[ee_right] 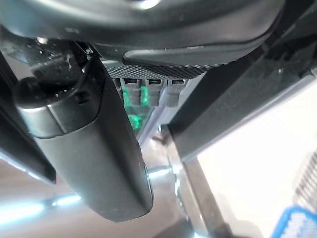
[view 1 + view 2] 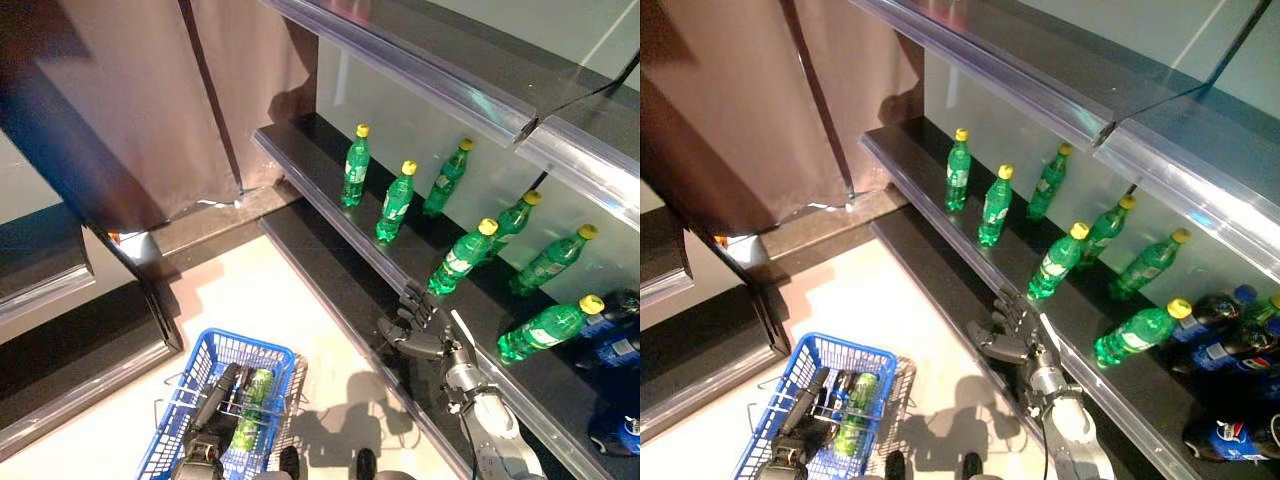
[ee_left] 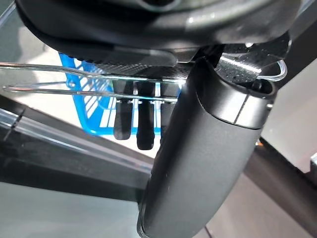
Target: Pick up the drink and place into the basket.
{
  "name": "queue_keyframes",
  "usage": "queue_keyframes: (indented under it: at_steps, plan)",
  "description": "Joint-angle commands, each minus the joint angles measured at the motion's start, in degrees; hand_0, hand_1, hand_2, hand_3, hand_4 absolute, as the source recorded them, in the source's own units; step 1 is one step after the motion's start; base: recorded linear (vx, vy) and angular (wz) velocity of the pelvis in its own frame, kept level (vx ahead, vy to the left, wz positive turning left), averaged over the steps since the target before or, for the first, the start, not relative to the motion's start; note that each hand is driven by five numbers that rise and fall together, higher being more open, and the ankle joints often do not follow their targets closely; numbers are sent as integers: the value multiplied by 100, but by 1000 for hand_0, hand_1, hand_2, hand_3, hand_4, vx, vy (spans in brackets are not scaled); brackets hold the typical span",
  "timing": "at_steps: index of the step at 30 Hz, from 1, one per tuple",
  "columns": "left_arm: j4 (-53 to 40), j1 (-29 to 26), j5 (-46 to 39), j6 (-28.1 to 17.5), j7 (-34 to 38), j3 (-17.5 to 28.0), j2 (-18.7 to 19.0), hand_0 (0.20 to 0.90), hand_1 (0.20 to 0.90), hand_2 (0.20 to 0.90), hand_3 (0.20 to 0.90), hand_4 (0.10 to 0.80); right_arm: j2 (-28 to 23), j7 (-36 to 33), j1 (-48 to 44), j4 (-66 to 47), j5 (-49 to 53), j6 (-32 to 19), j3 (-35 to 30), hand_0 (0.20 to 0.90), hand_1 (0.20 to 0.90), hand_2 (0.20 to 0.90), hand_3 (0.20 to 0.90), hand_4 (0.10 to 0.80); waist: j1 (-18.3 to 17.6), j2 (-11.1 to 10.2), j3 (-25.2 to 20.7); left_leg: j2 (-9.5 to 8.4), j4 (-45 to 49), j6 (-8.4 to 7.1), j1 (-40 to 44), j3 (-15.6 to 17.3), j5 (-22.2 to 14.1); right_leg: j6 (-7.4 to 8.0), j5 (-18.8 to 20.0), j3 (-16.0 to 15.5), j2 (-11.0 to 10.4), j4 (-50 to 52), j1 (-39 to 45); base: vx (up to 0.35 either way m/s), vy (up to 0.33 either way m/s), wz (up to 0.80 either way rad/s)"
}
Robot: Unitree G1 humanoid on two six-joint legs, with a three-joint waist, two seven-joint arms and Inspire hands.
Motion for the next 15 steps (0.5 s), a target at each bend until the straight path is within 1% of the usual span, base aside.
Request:
queue_keyframes:
  at_steps: [1, 5, 9, 12, 15]
  plan:
    - [-1133, -525, -250, -424, -792, 256, 1, 300, 300, 300, 200, 100, -33, -785, -335, -364, -161, -1022, -497, 900, 900, 900, 900, 800, -1, 209, -724, -228, 457, -102, 154, -299, -837, -67, -85, 76, 386, 57, -59, 0, 0, 0]
    - [-1161, -499, -256, -424, -772, 267, -14, 300, 300, 300, 200, 100, 53, -1271, -286, -414, -217, -1207, -670, 900, 900, 900, 900, 800, -65, 249, -726, -234, 461, -82, 206, -268, -887, -57, -89, 169, 396, 40, -38, 11, 16, -4]
    - [-1175, -445, -232, -375, -810, 304, -25, 300, 300, 300, 200, 100, 93, -1327, -222, -424, -246, -1310, -756, 900, 900, 900, 900, 800, -111, 267, -739, -240, 451, -61, 242, -239, -914, -51, -84, 255, 409, 27, -34, 9, 19, -12]
    - [-1181, -423, -220, -346, -797, 316, -20, 300, 300, 300, 200, 100, 83, -1112, -182, -452, -219, -1287, -749, 900, 900, 900, 900, 800, -148, 267, -745, -251, 464, -43, 258, -221, -940, -48, -75, 336, 423, 30, -43, 4, 12, -9]
    - [-1158, -426, -207, -303, -799, 328, -17, 300, 300, 300, 200, 100, -3, -686, -92, -550, -153, -1206, -691, 900, 900, 900, 900, 800, -223, 253, -740, -271, 493, -20, 268, -189, -973, -45, -66, 445, 441, 39, -59, -2, 13, -17]
